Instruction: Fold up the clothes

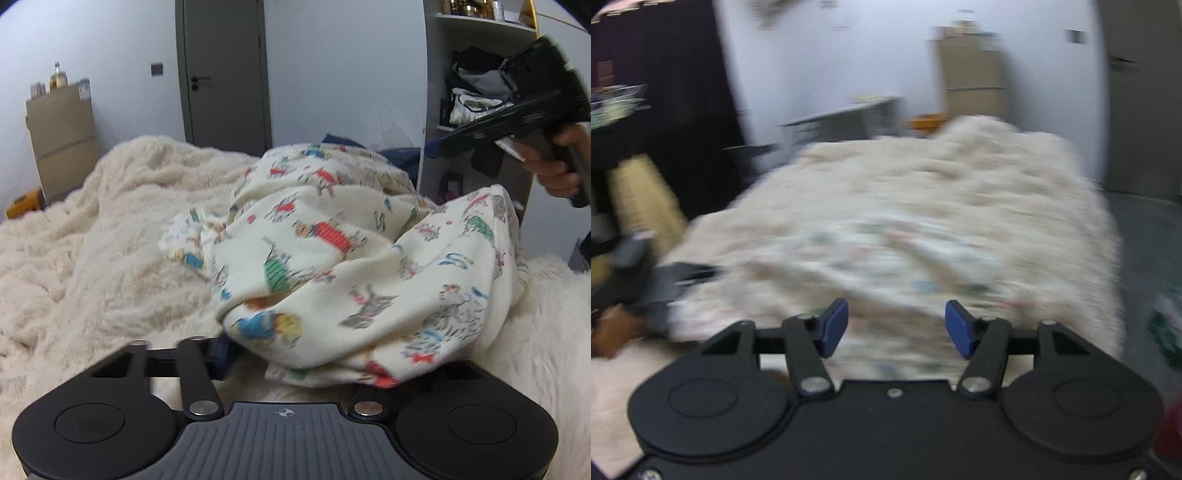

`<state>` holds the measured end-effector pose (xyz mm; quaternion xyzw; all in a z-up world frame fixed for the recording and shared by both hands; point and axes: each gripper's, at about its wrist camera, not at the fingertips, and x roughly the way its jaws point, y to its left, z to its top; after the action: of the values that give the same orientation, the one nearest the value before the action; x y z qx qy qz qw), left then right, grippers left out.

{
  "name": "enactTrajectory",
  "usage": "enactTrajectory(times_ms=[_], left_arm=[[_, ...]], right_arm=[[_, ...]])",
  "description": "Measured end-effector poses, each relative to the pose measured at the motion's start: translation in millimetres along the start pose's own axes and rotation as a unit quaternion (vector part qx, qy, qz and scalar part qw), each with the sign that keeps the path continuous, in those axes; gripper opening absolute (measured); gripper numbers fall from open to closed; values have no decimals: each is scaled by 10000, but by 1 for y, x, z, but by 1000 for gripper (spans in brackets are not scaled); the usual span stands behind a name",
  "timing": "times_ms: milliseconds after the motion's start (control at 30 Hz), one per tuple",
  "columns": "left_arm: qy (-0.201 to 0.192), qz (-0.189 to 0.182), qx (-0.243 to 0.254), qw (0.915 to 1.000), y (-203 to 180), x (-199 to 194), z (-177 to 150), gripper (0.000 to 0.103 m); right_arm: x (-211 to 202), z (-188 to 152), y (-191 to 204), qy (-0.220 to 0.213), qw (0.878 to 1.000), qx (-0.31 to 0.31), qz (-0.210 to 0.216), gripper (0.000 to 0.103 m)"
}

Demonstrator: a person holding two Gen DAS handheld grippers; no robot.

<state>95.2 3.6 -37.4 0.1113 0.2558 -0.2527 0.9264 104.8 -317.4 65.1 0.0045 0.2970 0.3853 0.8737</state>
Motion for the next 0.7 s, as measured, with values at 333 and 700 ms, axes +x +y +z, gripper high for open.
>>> enactTrajectory(times_ms=[333,700], left_arm=[[-911,1347,68,9867,-5,-48,25,10],[-367,2651,1968,9432,-47,-75,31,56]], right_arm=[[38,-4,110,405,9902,-1330,159,40],[-4,6,82,-337,9919,-1027,-673,7]])
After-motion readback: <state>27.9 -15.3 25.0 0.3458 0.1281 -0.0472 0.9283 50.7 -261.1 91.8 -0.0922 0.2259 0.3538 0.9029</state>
